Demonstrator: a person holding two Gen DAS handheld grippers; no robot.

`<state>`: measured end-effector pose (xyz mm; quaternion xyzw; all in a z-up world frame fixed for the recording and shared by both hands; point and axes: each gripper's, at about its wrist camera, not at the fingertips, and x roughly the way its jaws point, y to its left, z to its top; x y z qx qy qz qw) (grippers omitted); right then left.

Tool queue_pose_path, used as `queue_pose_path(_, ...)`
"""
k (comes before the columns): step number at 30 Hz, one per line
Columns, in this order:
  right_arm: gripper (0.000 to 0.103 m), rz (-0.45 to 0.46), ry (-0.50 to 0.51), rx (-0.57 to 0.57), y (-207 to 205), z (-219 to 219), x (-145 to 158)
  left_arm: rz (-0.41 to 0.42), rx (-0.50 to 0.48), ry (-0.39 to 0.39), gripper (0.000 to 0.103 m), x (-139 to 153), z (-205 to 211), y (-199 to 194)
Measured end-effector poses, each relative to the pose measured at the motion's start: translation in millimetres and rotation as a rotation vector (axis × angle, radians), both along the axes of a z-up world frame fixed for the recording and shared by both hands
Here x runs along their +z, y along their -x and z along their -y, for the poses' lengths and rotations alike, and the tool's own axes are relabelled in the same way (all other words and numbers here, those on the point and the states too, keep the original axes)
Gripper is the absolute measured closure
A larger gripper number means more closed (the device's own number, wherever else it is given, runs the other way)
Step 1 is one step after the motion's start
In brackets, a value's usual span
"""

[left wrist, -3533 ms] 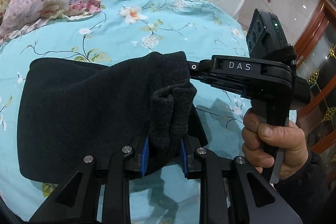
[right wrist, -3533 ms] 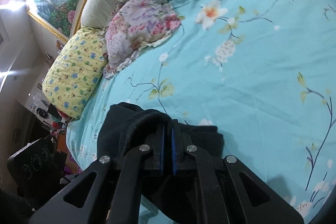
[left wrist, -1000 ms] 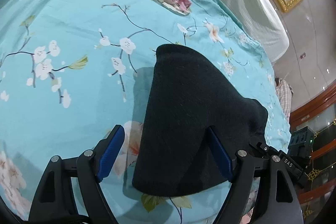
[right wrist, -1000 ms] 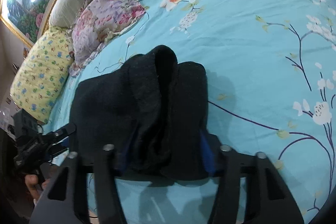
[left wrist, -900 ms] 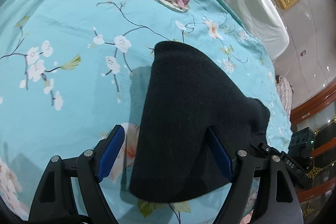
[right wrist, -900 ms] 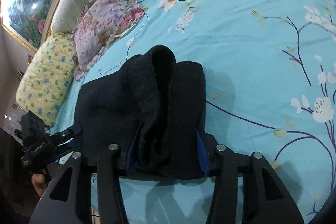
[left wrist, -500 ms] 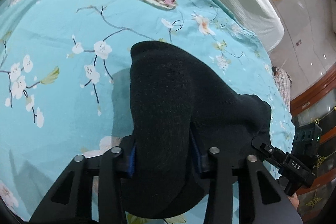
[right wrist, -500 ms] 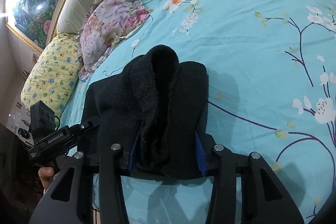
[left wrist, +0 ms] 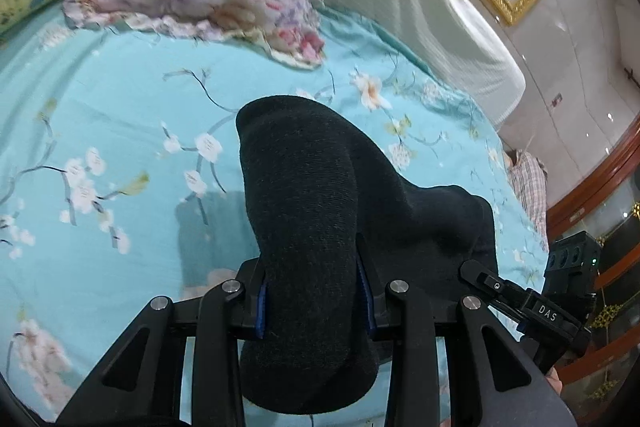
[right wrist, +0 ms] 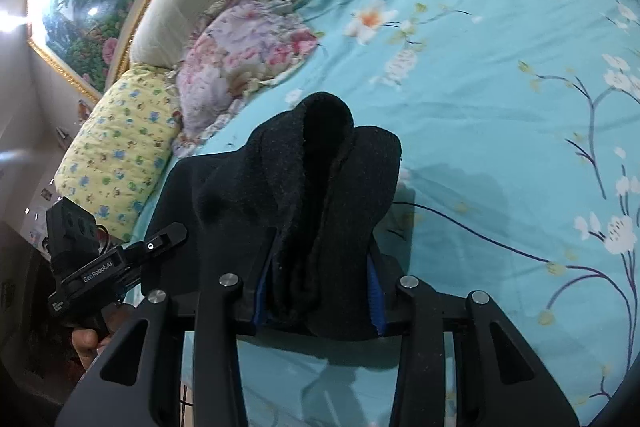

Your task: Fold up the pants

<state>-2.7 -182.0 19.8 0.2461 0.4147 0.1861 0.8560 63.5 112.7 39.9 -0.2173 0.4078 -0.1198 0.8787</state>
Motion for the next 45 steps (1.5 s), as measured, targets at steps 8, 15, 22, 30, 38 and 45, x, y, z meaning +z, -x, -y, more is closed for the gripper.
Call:
queue_pose_path(8, 0.062, 0.061, 0.017, 0.094, -19, -44, 24, 0.032, 0.087, -0.002, 0.069, 18, -47, 12)
queue_pose_path(15, 0.062, 0.092, 0.029, 0.167, -45, -86, 33, 0.05, 0.155, -0.026, 0.068, 27, -88, 5)
queue_pose_path(22, 0.062, 0.103, 0.047, 0.221, -79, -123, 36, 0.052, 0.204, -0.055, 0.068, 26, -119, -18)
queue_pose_path(30, 0.062, 0.093, 0.054, 0.261, -118, -154, 29, 0.031, 0.249, -0.074, 0.068, 19, -145, -44)
queue_pose_path(38, 0.062, 0.068, 0.062, 0.299, -147, -175, 16, 0.018, 0.276, -0.075, 0.068, 8, -158, -54)
queue_pose_path(45, 0.062, 0.037, 0.068, 0.309, -156, -180, 2, -0.015, 0.284, -0.081, 0.067, -9, -162, -58)
